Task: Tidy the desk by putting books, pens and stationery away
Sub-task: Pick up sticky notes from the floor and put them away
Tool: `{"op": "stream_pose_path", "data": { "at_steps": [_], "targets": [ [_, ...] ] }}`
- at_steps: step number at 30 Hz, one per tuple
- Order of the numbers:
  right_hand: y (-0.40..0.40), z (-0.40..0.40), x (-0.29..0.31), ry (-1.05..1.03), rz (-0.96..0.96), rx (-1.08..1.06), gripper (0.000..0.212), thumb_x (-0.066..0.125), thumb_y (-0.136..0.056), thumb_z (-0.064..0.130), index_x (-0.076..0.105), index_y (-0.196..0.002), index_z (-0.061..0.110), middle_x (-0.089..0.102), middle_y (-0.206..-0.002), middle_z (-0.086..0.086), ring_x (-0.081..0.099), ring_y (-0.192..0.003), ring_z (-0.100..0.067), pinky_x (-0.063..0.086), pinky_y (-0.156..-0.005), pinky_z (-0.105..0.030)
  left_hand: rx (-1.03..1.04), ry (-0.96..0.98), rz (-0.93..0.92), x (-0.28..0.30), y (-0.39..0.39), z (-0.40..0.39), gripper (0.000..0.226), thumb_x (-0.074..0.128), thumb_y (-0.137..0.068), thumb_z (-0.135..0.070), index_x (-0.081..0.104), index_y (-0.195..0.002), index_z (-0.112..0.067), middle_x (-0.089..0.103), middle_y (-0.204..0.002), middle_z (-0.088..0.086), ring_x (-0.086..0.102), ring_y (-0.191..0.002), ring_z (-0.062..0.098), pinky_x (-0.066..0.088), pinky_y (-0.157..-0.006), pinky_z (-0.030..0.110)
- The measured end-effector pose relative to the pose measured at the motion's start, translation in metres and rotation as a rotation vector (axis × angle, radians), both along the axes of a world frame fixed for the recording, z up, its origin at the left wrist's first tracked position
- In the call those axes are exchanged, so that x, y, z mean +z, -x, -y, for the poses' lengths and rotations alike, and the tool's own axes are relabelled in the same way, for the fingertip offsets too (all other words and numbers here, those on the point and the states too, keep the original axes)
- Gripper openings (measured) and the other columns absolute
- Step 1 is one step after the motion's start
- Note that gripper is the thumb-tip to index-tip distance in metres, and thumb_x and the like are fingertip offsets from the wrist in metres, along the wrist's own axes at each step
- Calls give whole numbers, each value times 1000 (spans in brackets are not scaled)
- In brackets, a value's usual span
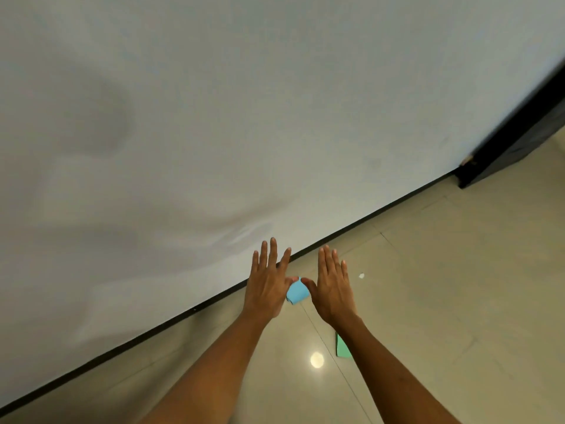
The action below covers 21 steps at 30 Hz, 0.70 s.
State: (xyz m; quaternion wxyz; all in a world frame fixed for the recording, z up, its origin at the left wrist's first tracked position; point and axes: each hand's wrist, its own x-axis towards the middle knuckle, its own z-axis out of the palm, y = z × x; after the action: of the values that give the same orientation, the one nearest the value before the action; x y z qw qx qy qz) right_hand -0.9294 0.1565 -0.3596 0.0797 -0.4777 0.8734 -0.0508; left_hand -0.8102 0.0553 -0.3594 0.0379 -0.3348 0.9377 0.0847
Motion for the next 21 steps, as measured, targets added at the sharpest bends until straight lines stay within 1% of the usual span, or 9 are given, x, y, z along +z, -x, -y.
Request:
{"op": "stream_pose_path", "data": {
  "at_steps": [4, 5, 7, 8, 10, 13, 16, 19, 21],
  "targets": [
    [25, 33, -113, 29, 93, -129, 110, -30, -65, 74, -6, -151, 9, -6, -160, -8, -6, -148, -23, -8, -114, -30, -76, 29, 37, -122, 36, 16, 71, 30, -94, -55, 13, -153, -19, -6, -157, 15, 0, -146, 36, 1, -116, 46],
    [31, 40, -144, 35, 129, -170, 103, -22, -72, 73, -3, -151, 10, -3, -161, -7, -4, -149, -22, -6, -115, -29, -85, 12, 66, -154, 46, 23, 70, 31, -95, -53, 12, -153, -18, -6, -158, 15, -1, -147, 36, 0, -117, 46],
    [42, 49, -205, 22, 186, -225, 74, 13, -95, 57, 3, -152, 10, 4, -161, -7, 2, -149, -21, 1, -118, -29, -56, -67, 104, -214, 69, 32, 68, 35, -98, -47, 8, -153, -16, -4, -160, 16, -4, -147, 35, -1, -118, 45],
    [50, 52, -237, 23, 213, -241, 66, 28, -100, 44, 7, -152, 10, 8, -161, -7, 6, -149, -21, 6, -119, -29, -32, -109, 95, -243, 80, 37, 67, 38, -98, -43, 9, -152, -15, -1, -160, 16, -3, -148, 34, 1, -119, 44],
    [63, 57, -294, 56, 270, -282, 59, 41, -101, 28, 16, -150, 8, 19, -158, -9, 16, -147, -21, 16, -118, -29, 30, -172, 56, -296, 101, 50, 66, 44, -98, -37, 12, -151, -13, 5, -159, 16, 3, -148, 33, 5, -119, 43],
    [81, 63, -371, 118, 378, -377, 54, 47, -98, 16, 28, -147, 6, 31, -153, -11, 30, -141, -22, 26, -113, -29, 56, -237, 49, -375, 130, 71, 71, 53, -94, -33, 16, -149, -9, 14, -157, 18, 13, -146, 34, 14, -120, 42],
    [94, 75, -424, 157, 471, -478, 53, 53, -95, 14, 34, -144, 6, 38, -149, -11, 38, -136, -25, 33, -110, -33, 5, -277, 58, -435, 151, 83, 73, 63, -88, -33, 25, -145, -8, 30, -150, 16, 29, -138, 32, 27, -113, 40],
    [101, 87, -462, 159, 474, -536, 52, 58, -92, 16, 40, -140, 4, 46, -142, -13, 46, -129, -29, 40, -105, -37, 14, -314, 78, -479, 168, 82, 79, 68, -83, -38, 26, -144, -11, 36, -145, 14, 36, -133, 30, 34, -108, 39],
    [102, 90, -483, 110, 433, -540, 46, 61, -90, 18, 48, -131, 3, 51, -135, -14, 51, -121, -31, 44, -100, -39, 18, -299, 98, -501, 178, 77, 83, 70, -80, -39, 25, -144, -12, 37, -142, 14, 39, -130, 30, 37, -105, 40]
  ]
}}
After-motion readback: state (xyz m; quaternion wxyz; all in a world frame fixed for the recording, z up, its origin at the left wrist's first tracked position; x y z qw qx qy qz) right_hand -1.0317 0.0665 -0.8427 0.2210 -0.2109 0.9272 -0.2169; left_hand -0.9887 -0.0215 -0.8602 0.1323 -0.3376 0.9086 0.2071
